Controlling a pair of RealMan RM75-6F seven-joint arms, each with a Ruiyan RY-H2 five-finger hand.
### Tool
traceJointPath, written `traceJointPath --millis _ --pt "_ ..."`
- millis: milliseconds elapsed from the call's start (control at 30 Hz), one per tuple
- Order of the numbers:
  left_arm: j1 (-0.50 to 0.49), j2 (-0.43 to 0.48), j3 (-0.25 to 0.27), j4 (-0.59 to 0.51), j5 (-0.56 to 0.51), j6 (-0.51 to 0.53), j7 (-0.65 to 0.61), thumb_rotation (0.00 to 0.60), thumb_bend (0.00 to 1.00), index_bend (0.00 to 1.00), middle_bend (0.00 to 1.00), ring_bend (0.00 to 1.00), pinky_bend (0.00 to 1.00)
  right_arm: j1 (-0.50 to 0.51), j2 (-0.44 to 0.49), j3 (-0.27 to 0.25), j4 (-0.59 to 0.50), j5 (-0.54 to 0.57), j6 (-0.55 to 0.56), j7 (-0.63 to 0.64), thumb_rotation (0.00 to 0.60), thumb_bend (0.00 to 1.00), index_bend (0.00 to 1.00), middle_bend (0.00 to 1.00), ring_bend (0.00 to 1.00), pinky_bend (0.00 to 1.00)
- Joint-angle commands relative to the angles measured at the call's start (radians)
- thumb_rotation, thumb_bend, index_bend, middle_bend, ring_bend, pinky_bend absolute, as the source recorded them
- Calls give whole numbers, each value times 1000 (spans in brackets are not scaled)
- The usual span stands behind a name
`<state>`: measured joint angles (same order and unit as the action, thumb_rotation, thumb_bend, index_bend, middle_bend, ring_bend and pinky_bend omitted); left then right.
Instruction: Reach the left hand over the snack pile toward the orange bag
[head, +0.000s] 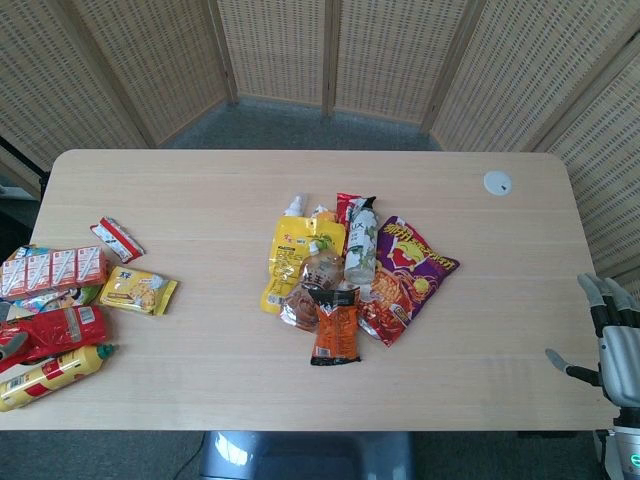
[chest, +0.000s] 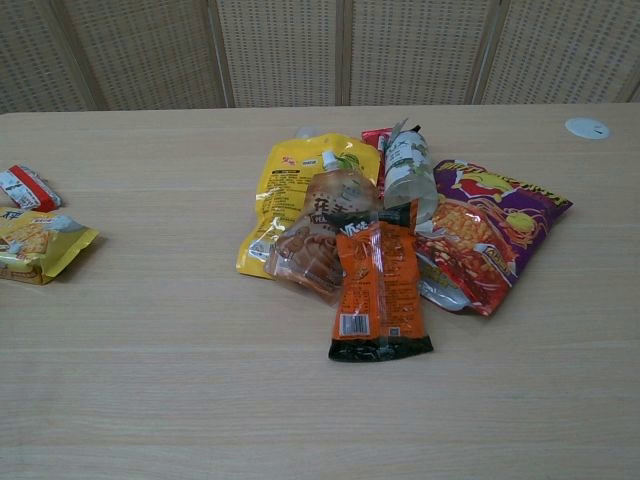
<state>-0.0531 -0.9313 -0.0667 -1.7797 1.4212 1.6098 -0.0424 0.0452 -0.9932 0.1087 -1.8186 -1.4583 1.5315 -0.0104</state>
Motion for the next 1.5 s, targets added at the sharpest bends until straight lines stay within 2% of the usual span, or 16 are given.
traceJointPath --millis 33,400,500,633,833,1033,1133,1500 --pt "-1 -4 -1 4 2 -7 5 600 0 59 0 0 0 1 -2 -1 0 -2 -2 -4 600 0 0 0 0 0" --pt "-11 -19 7 28 30 -46 17 600 0 62 0 0 0 1 -6 -1 -3 -3 -1 -11 600 0 0 0 0 0" --pt "-39 -25 10 55 72 -79 -1 600 0 49 0 0 0 1 -6 -1 0 2 -4 -10 600 0 0 0 0 0" --pt "-138 -29 9 168 227 -142 -50 600 0 1 0 0 0 5 -9 3 7 16 -14 -6 600 0 0 0 0 0" --pt "-331 -61 -20 305 423 -224 -92 600 0 0 0 0 0 8 -9 10 6 25 -15 -5 600 0 0 0 0 0" --pt "-519 -103 -33 359 589 -296 -79 600 0 0 0 0 0 8 -9 12 11 33 -18 -3 600 0 0 0 0 0" --pt "-592 -121 -28 375 640 -331 -87 600 0 0 0 0 0 6 -8 11 21 40 -20 2 600 0 0 0 0 0" --pt "-819 -241 -13 452 709 -466 -108 600 0 0 0 0 0 8 -12 27 52 96 -42 22 600 0 0 0 0 0"
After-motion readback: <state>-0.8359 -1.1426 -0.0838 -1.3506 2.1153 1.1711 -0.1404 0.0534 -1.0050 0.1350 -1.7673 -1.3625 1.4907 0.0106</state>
